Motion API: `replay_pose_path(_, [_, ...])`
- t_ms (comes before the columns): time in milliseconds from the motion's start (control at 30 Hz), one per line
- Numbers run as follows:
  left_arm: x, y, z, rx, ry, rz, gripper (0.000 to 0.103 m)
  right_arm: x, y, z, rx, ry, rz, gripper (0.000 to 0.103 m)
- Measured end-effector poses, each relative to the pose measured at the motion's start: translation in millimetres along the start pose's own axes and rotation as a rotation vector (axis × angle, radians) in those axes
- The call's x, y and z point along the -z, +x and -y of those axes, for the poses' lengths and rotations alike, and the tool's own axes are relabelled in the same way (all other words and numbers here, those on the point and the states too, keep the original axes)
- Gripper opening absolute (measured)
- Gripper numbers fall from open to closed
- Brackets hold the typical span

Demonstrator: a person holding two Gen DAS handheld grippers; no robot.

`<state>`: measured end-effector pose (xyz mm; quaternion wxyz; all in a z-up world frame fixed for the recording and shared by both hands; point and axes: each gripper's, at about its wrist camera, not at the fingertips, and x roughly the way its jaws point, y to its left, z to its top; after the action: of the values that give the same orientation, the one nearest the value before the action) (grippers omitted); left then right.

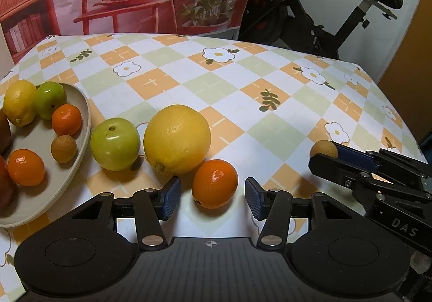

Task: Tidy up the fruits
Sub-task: 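Lower the left gripper around another tangerine and close it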

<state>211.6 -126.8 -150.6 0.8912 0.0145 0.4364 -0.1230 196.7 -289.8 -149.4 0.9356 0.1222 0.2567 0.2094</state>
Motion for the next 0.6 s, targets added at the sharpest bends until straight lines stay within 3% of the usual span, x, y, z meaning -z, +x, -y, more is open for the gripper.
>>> replay_pose_path(167, [0.3, 1.5, 0.5, -0.002, 0.016, 0.003, 0.038, 0.5, -1.2, -0.3, -0.003, 0.012, 0.004, 0.025])
replay_pose_path(600, [7.2, -6.1, -4.4, 0.007, 0.026, 0.024, 0.038, 0.4, -1.8, 0.4, -0.003, 0.015, 0.006, 0.025])
